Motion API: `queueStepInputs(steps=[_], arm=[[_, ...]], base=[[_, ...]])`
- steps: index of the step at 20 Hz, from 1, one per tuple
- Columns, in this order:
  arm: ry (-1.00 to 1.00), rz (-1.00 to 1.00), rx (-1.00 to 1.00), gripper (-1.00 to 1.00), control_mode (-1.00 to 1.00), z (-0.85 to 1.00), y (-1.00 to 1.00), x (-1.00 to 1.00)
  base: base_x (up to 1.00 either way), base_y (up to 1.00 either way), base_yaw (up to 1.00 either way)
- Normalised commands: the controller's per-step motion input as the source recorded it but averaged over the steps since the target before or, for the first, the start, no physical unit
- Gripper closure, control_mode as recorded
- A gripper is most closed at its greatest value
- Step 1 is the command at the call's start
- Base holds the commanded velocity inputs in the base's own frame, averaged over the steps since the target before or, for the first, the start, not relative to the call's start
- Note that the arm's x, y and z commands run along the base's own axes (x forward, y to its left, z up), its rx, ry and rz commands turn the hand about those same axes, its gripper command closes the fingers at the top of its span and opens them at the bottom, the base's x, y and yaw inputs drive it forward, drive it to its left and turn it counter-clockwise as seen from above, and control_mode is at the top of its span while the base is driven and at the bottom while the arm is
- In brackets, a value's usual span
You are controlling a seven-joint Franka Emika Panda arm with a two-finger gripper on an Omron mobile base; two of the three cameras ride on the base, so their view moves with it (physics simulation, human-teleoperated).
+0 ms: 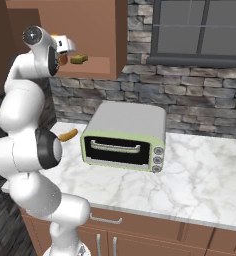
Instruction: Pick the honey bottle and jam from the counter and place them in the cabinets closest to them.
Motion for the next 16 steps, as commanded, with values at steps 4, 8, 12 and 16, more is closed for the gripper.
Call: queueStepInputs(steps=[4,8,12,16], arm=[[0.01,0.0,-0.01,1.0,-1.0,0.0,0.05,0.24],[0.0,0.0,0.0,1.0,-1.0,-0.01,0.03,0.19],[0.0,0.0,0.0,1.0,-1.0,0.0,0.02,0.11],[0.0,0.0,0.0,1.0,-1.0,0.0,0.04,0.02]], base=[[0.0,0.0,0.0],[0.0,0.0,0.0],[0.0,0.0,0.0],[0.0,0.0,0.0]])
